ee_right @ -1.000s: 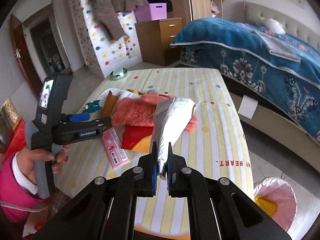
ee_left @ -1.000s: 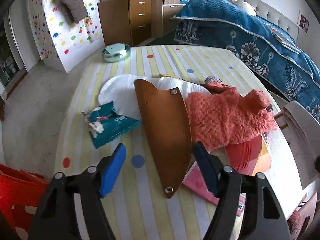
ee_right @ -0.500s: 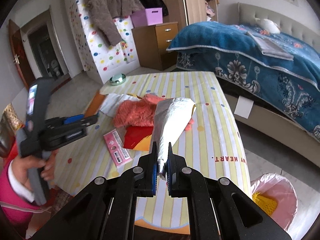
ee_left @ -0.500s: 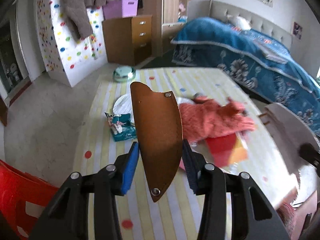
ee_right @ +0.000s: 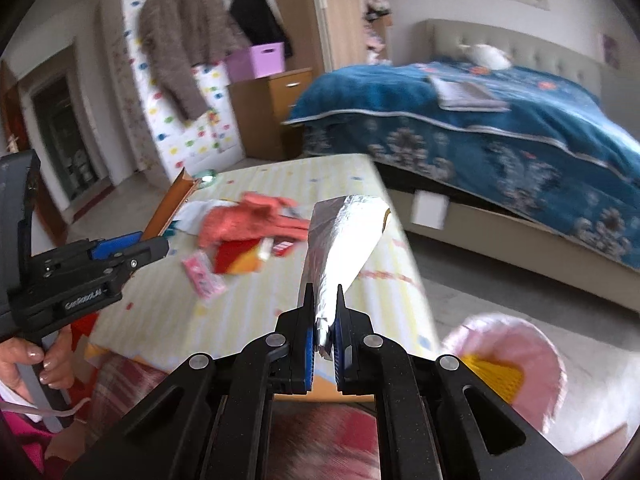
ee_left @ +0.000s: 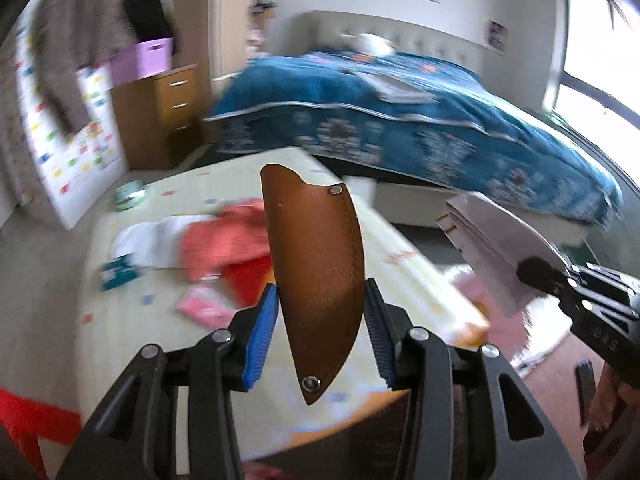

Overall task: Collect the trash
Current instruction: 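Carry sheath and foil over the pink bin and open both grippers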

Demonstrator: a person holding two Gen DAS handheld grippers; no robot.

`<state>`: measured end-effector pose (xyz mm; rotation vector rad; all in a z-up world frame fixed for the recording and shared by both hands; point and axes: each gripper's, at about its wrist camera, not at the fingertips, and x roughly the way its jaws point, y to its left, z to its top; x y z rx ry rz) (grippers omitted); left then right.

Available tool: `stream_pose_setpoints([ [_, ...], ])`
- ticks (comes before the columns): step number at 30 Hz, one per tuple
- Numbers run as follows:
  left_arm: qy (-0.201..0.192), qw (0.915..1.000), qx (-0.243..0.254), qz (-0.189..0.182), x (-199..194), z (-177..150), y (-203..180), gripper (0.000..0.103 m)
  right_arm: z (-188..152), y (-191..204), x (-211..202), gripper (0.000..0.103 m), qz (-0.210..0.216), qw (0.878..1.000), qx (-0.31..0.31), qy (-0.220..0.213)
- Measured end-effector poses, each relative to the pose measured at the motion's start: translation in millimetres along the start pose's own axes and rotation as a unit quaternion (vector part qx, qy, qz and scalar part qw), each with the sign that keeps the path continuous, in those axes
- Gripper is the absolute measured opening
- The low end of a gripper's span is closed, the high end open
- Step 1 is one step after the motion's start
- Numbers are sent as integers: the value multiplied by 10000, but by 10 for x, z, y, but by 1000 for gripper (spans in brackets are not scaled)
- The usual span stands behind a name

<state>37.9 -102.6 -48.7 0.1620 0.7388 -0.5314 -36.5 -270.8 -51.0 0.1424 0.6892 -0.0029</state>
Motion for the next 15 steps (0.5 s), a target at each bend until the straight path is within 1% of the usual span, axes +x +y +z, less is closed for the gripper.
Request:
stream_pose_setpoints([
  [4,53,9976,478,-504,118,0,-578,42,-177,-394,-283,7,-586,9976,354,-87],
  [5,63,9955,655,-676,159,9,-773,42,-230,-511,-358,8,-782,9958,463,-111],
  [6,66,9940,768,-771,184,7,-900,42,-252,-574,-382,8,-844,9951,497,-114],
  [8,62,9901,1023,-955,253,10,-1177,42,-357,-803,-473,8,-1161,9906,723,-107],
  [11,100,9857,1240,-1137,371,44,-1469,42,-453,-1060,-512,8,-1407,9855,951,-64],
  [15,168,9809,1457,-1278,536,112,-1787,42,-520,-1388,-496,8,-1531,9818,1124,-1],
])
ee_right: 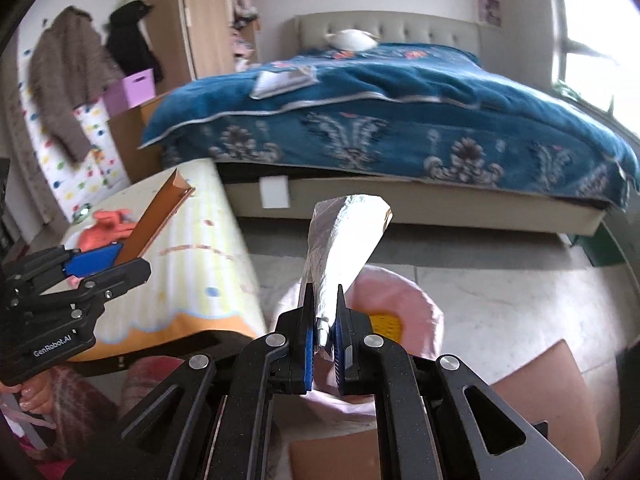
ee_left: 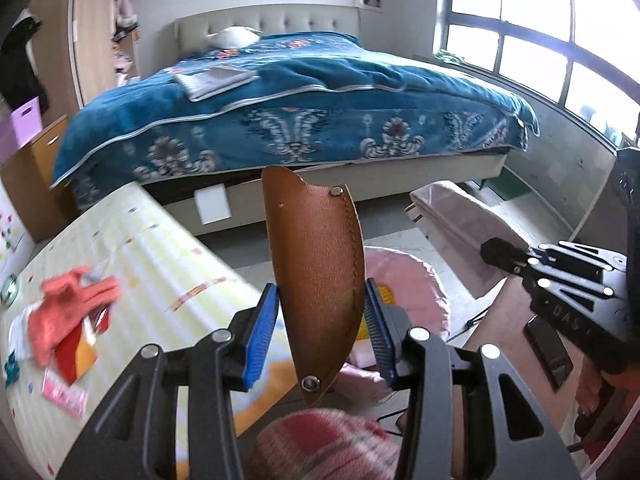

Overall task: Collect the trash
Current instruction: 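Carry sheath and foil over the pink bin and open both grippers, then return both tools to the table and grasp the orange cloth with the right gripper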

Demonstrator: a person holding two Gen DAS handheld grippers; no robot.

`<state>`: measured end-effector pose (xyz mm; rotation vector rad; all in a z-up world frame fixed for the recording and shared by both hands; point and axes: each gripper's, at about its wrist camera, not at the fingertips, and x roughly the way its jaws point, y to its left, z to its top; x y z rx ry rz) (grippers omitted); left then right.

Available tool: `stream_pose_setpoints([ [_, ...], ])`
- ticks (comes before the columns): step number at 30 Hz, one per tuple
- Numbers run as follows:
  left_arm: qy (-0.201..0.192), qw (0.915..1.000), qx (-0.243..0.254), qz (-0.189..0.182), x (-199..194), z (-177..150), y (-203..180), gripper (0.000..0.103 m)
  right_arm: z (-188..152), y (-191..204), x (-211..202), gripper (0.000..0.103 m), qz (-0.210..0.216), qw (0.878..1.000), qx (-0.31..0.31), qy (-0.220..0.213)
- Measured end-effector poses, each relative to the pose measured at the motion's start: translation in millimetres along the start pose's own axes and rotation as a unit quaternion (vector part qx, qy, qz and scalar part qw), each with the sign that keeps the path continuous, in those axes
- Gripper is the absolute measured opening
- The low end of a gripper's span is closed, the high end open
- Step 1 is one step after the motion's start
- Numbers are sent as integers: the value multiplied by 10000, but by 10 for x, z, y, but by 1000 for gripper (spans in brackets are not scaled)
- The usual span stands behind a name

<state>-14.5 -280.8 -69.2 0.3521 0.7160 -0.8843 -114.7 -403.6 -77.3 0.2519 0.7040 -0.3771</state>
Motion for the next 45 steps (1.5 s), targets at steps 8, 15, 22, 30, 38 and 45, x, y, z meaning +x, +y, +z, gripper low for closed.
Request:
stream_pose_setpoints([
  [8,101,9998,169,-89,383,258,-184,48,18,-388,338,12,2,9996,225,187],
  [15,153,9998,83,126,489,238,-79,68,-42,-486,431,50,-100,9987,328,382],
  [22,94,9987,-189,454,249,116,204,68,-67,-449,274,50,-46,9990,396,183],
  [30,-99,9925,-696,995,-335,-156,721,70,72,-53,-29,50,364,9988,142,-293],
  [38,-125,9761,-1333,1713,-879,-583,1378,70,284,699,-28,49,923,9942,-478,-275],
  [45,-101,9498,-2006,2397,-1243,-948,2020,74,398,1444,169,50,1368,9856,-996,6],
])
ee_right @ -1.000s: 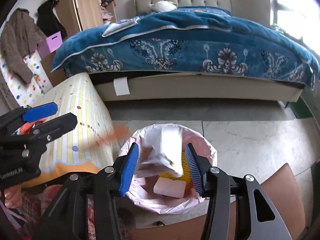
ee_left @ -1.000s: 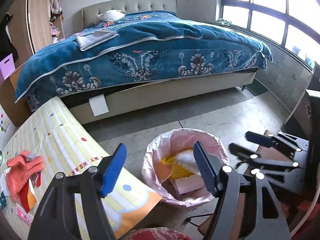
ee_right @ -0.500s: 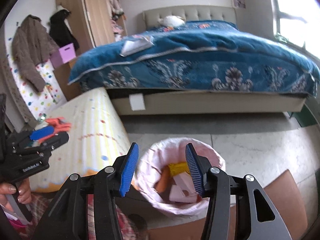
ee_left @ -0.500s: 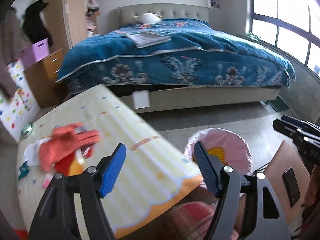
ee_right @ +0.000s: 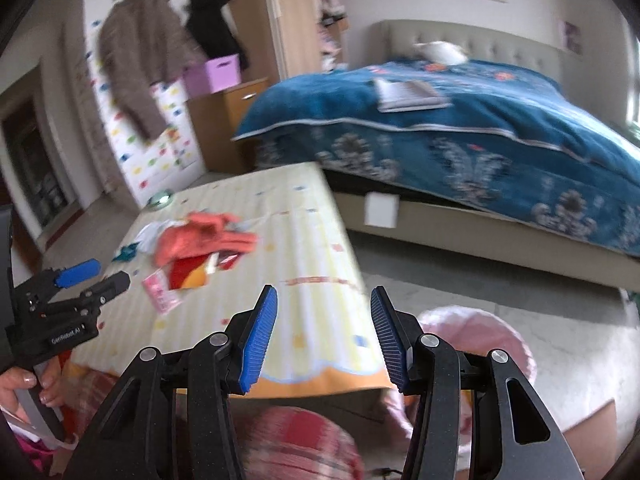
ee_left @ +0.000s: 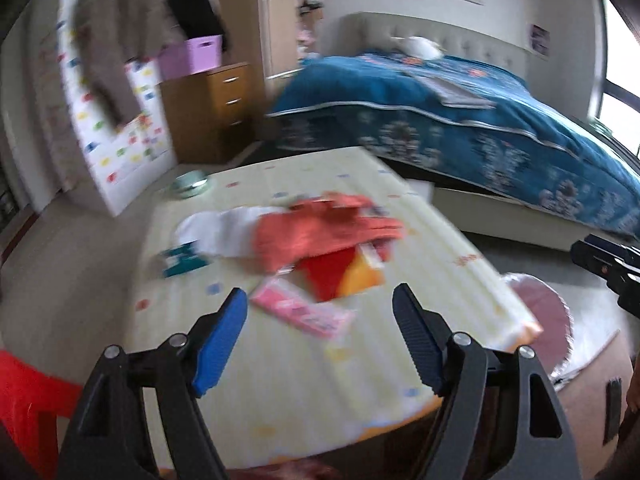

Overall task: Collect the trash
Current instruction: 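Return both tools to the table and grasp the orange cloth with the right gripper, then grasp the teal snack wrapper with the left gripper while the right holds the cloth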

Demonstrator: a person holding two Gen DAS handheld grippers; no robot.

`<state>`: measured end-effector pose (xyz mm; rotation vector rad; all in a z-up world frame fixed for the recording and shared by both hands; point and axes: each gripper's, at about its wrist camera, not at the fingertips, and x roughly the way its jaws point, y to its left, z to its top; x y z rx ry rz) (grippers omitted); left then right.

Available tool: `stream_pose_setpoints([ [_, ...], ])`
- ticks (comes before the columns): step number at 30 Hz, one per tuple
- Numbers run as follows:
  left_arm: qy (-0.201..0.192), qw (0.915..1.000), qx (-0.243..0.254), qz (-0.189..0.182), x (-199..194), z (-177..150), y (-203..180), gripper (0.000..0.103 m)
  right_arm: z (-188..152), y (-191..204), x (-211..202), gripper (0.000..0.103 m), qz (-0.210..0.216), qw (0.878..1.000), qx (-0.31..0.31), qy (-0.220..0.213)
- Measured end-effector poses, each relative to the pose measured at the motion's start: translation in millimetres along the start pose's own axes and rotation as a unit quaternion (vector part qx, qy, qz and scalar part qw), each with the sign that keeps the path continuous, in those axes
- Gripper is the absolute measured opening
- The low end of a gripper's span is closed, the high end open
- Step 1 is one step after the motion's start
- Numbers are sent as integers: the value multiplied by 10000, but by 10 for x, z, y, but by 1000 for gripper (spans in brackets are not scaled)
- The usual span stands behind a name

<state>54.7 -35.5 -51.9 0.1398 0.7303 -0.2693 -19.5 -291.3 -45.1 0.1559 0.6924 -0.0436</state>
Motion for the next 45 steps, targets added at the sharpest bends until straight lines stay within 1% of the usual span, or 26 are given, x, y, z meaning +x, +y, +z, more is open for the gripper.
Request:
stream_pose_setpoints([
  [4,45,9986,-382,375,48,-9,432,75,94,418,284,50,299,9989,-308,194],
  [7,100,9964,-604,583,113,-10,710,76,164,668,512,51,460,9972,-492,326],
  [11,165,9938,-782,777,222,3,971,78,242,923,808,51,653,9945,-637,521],
  [14,245,9920,-857,899,352,23,1144,78,330,1202,1141,51,757,9907,-869,719],
  [20,414,9901,-949,950,655,68,1379,78,417,1607,1624,51,976,9841,-1156,932],
  [24,531,9890,-1025,929,805,79,1445,78,431,1805,1913,51,1037,9814,-1211,1069],
  [25,548,9887,-1047,921,826,73,1455,78,435,1833,1955,54,1043,9810,-1223,1088],
  [26,570,9884,-1061,921,844,66,1464,78,423,1887,2018,59,1038,9803,-1247,1124],
  [29,597,9881,-1076,921,856,42,1470,78,408,1973,2097,59,905,9803,-1330,1148],
  [30,594,9881,-1086,916,846,35,1481,78,403,1980,2095,57,906,9804,-1331,1139],
  [31,583,9880,-1102,908,831,27,1496,78,404,1983,2079,47,935,9805,-1310,1131],
  [32,580,9880,-1113,904,822,25,1503,78,403,1972,2072,34,983,9801,-1291,1141],
  [34,582,9876,-1151,896,808,23,1524,78,414,1941,2028,19,1014,9801,-1277,1132],
  [35,574,9875,-1174,880,780,19,1528,78,418,1935,1985,14,995,9804,-1319,1069],
  [36,569,9875,-1182,870,776,29,1529,78,426,1906,1982,12,1000,9805,-1329,1042],
  [38,546,9878,-1165,872,736,39,1516,78,462,1885,1823,9,959,9826,-1398,763],
  [41,555,9882,-1128,872,722,69,1482,78,546,1824,1570,9,871,9853,-1430,329],
  [42,570,9883,-1126,859,738,83,1471,80,588,1787,1480,9,859,9865,-1377,200],
  [45,584,9889,-1116,790,780,119,1410,82,675,1706,1351,9,846,9887,-1240,3],
])
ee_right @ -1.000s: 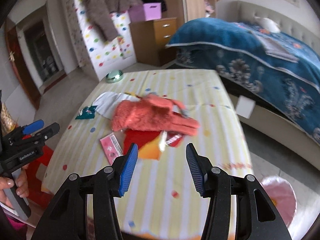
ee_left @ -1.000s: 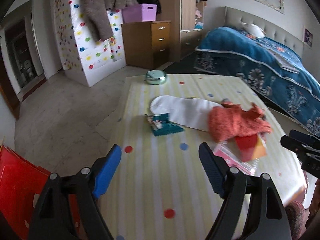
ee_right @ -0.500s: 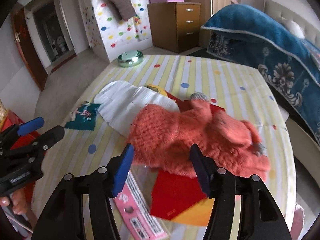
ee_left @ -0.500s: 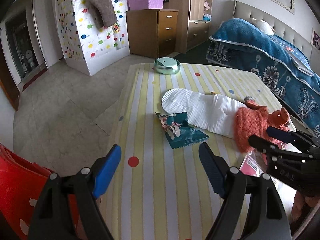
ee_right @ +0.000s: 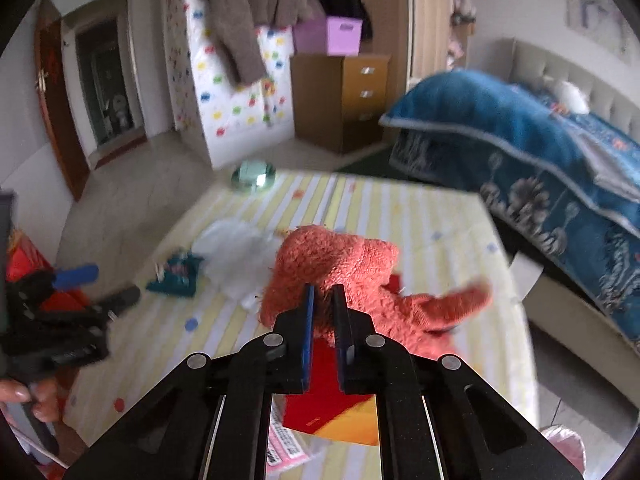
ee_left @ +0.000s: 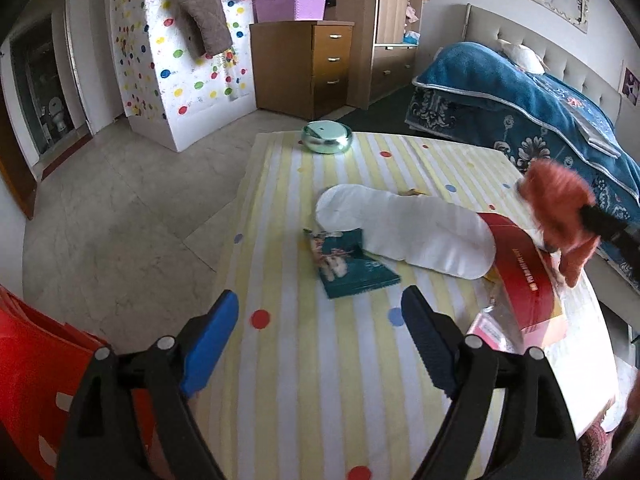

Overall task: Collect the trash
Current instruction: 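Grasp the teal snack wrapper with the left gripper while the right holds the cloth, then carry cloth and wrapper over the pink bin and open both grippers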

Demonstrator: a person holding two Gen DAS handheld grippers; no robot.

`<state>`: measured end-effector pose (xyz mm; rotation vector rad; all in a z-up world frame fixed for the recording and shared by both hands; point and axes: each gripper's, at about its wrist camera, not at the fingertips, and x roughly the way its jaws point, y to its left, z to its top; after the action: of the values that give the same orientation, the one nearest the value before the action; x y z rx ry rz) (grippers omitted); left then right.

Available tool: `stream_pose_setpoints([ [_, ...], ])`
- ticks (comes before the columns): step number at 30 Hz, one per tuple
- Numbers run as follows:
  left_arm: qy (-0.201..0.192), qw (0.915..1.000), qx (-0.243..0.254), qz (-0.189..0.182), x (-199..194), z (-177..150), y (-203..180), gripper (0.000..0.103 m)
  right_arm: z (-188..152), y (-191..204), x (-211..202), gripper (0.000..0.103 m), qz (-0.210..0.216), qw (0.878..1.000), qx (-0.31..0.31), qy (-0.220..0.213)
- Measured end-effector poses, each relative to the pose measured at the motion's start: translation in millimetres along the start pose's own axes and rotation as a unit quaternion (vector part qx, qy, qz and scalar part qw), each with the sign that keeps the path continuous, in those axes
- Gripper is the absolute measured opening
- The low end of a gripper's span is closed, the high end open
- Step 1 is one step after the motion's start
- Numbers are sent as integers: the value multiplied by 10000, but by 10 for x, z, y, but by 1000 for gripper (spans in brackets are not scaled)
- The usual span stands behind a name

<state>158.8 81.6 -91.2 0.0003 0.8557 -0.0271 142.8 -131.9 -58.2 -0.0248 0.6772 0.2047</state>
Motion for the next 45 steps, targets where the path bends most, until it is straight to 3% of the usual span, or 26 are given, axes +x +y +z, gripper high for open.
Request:
stream_pose_setpoints([
  [8,330,9988,-170,316,399,134,-191,82,-83,-111,-97,9,79,9997,183,125],
  [12,428,9981,-183,392,540,165,-225,72,-83,-193,-112,10,102,9993,265,259],
  [13,456,9981,-166,384,574,173,-239,68,-84,-201,-106,10,108,9992,277,282],
  [15,517,9979,-120,359,614,168,-259,50,-118,-194,-109,10,114,9990,282,312],
  [19,518,9984,-64,220,569,108,-265,32,-194,-185,-139,10,121,9991,279,292],
  [21,451,9989,-104,-58,461,62,-237,18,-205,-187,-152,10,103,9993,259,245],
  [24,244,9986,-154,-435,260,13,-196,12,-228,-210,-230,10,80,9996,246,96],
  [29,-235,9954,-75,-929,-207,-48,-234,10,-223,-307,-449,10,-8,9994,283,-188],
  [37,-650,9891,480,-1232,-752,-59,-652,10,-256,-535,-929,10,-217,9975,384,-544],
  [45,-1014,9715,1319,-1687,-1189,-176,-1380,10,-491,-988,-1511,10,-543,9939,726,-629],
])
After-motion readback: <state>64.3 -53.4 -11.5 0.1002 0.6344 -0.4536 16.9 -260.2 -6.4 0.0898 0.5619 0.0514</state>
